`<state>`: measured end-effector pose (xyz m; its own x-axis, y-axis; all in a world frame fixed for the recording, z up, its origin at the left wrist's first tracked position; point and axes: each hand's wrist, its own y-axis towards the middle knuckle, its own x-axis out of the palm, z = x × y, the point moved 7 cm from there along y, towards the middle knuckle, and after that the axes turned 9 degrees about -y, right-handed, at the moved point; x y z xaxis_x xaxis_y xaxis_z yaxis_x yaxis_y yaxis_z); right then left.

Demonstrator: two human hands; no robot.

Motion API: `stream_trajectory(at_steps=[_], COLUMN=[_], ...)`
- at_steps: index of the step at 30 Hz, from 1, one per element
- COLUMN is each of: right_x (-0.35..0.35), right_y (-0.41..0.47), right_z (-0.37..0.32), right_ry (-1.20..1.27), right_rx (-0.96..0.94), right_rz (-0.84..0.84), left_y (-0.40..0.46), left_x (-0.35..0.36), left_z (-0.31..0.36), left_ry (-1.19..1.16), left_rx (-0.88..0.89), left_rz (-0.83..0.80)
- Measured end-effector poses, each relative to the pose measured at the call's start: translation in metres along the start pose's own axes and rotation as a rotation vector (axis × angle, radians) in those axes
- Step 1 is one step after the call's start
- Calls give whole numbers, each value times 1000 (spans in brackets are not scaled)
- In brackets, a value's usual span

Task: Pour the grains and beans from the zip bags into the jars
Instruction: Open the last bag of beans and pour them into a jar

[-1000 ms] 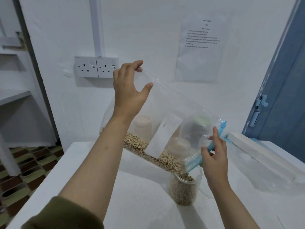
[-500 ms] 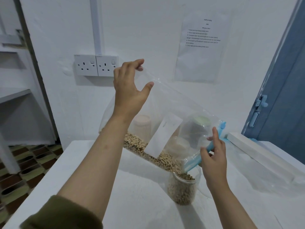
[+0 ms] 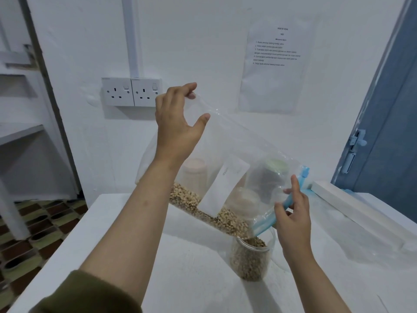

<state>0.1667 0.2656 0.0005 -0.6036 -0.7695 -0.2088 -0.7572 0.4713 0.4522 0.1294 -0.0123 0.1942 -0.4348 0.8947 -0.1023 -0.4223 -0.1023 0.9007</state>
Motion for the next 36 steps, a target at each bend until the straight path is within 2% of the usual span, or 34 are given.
stream_trajectory(at_steps=[36], right_x=[-5], right_y=[-3], right_z=[0], right_ry=[-6], right_rx=[29], right_rz=[-19], left_y=[0], left_x=[1], left_z=[8], left_ry=[-11], left_rx=[-2], left_rz=[-1])
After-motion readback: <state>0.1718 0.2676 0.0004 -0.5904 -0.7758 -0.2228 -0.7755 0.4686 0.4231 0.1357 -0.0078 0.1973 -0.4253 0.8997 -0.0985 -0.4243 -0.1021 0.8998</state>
